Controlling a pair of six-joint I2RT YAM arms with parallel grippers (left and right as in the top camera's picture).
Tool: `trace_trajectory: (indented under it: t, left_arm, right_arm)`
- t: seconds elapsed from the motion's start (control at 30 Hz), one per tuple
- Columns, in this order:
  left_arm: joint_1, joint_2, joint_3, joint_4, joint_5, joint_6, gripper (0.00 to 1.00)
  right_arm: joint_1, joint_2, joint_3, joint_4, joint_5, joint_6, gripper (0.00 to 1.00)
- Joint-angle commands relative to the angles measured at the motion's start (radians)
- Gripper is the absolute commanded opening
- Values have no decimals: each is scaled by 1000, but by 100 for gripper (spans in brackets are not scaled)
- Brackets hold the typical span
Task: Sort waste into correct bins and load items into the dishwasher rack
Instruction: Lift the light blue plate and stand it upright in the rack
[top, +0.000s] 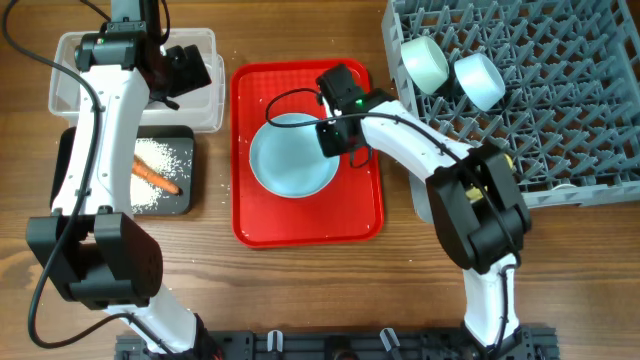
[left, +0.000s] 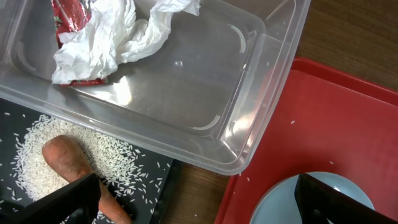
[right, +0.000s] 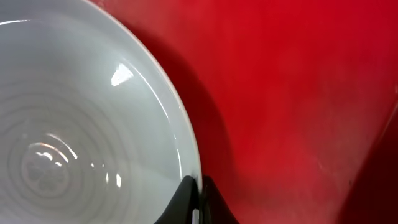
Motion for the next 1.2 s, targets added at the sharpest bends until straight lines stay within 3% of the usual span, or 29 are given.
trace_trajectory:
  t: [0.0,0.13,0.27,0.4,0.5,0.77,0.93,1.17]
  left_arm:
    - [2,-16,18,0,-13,-8,100]
    - [2,-16,18,0,-13,-8,100]
    - [2,-16,18,0,-13,-8,100]
    - [2,-16,18,0,-13,-8,100]
    - [2,-16,18,0,-13,-8,100]
    - [2,-16,18,0,-13,-8,100]
    - [2,-16,18,0,-13,-8,100]
    - [2,-16,18,0,-13,-8,100]
  right_arm:
    - [-45,-104,-12,-40,-27,1,4]
    - [-91,-251,-11,-40,-22,-2,4]
    - [-145,-403,-11,-40,101,-3,4]
    - [-262,-549,-11,-17,337,-50,4]
    - [-396,-626,-12,92,606,-164,4]
    - [-583,-588,-12,360,692,-606,4]
    - [-645,-499,-12,386,692,-882,4]
    - [-684,-381,-12,428,692,-920,4]
